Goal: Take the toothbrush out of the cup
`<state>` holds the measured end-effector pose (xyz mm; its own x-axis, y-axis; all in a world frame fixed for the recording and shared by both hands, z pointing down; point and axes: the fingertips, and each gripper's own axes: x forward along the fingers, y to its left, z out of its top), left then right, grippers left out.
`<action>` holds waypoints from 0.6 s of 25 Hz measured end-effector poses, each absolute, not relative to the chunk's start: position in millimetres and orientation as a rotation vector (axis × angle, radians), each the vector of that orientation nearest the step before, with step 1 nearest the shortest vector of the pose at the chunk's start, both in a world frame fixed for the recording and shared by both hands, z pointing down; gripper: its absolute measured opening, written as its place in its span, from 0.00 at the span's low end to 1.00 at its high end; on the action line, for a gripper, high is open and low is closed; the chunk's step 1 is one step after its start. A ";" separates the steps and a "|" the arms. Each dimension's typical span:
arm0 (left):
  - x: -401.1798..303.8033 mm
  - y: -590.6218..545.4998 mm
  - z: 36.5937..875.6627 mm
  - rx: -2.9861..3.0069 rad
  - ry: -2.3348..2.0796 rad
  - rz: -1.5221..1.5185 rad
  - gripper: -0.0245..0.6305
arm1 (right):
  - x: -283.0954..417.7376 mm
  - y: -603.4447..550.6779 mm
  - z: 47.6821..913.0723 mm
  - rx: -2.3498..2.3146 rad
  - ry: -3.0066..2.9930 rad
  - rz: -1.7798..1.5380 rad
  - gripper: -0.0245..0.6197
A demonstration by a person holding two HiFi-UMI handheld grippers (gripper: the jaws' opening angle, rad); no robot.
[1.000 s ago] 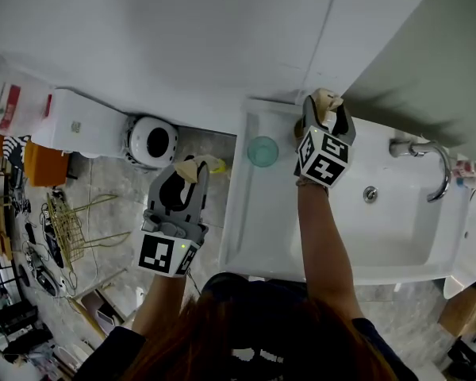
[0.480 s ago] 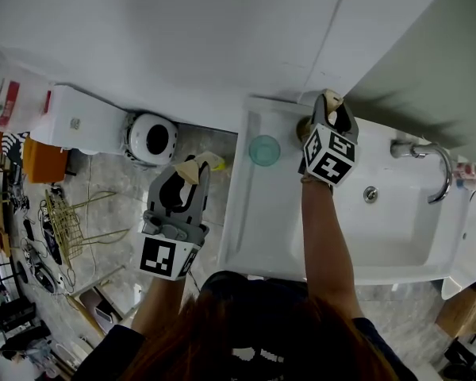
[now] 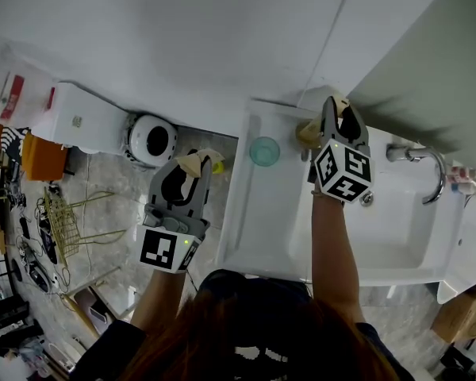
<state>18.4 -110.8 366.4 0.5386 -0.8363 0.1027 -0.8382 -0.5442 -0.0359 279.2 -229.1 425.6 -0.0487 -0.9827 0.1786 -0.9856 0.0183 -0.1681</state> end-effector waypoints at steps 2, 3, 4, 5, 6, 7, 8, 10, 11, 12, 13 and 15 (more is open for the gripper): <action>19.7 -109.6 358.5 2.746 -1.499 0.144 0.19 | 277.9 -219.9 404.5 2.138 -2.270 0.312 0.25; 21.1 -108.9 354.8 2.753 -1.499 0.134 0.19 | 276.8 -214.8 393.8 2.124 -2.288 0.269 0.25; 22.8 -108.1 351.3 2.761 -1.497 0.125 0.19 | 275.5 -209.2 383.5 2.109 -2.304 0.227 0.25; 24.5 -107.2 348.1 2.767 -1.495 0.118 0.19 | 274.4 -203.3 373.9 2.095 -2.317 0.186 0.25; 26.2 -106.4 345.0 2.769 -1.493 0.112 0.19 | 273.5 -197.0 365.1 2.081 -2.325 0.148 0.25; 27.9 -105.5 341.8 2.765 -1.491 0.106 0.19 | 272.8 -190.5 357.2 2.070 -2.333 0.115 0.24; 29.7 -104.4 338.5 2.760 -1.488 0.103 0.19 | 272.2 -183.9 350.1 2.062 -2.340 0.089 0.24; 34.8 -101.5 329.9 2.762 -1.476 0.096 0.19 | 270.5 -169.7 336.6 2.050 -2.361 0.049 0.24; 37.7 -99.7 324.5 2.771 -1.469 0.090 0.19 | 268.8 -162.0 329.7 2.040 -2.376 0.027 0.24; 40.6 -97.7 318.5 2.783 -1.464 0.082 0.19 | 266.5 -153.9 322.3 2.025 -2.392 0.001 0.24; 42.9 -95.5 312.4 2.796 -1.459 0.073 0.19 | 264.0 -145.4 314.8 2.011 -2.407 -0.026 0.24; 45.7 -90.5 300.7 2.818 -1.450 0.061 0.19 | 260.1 -128.0 300.8 1.994 -2.428 -0.074 0.23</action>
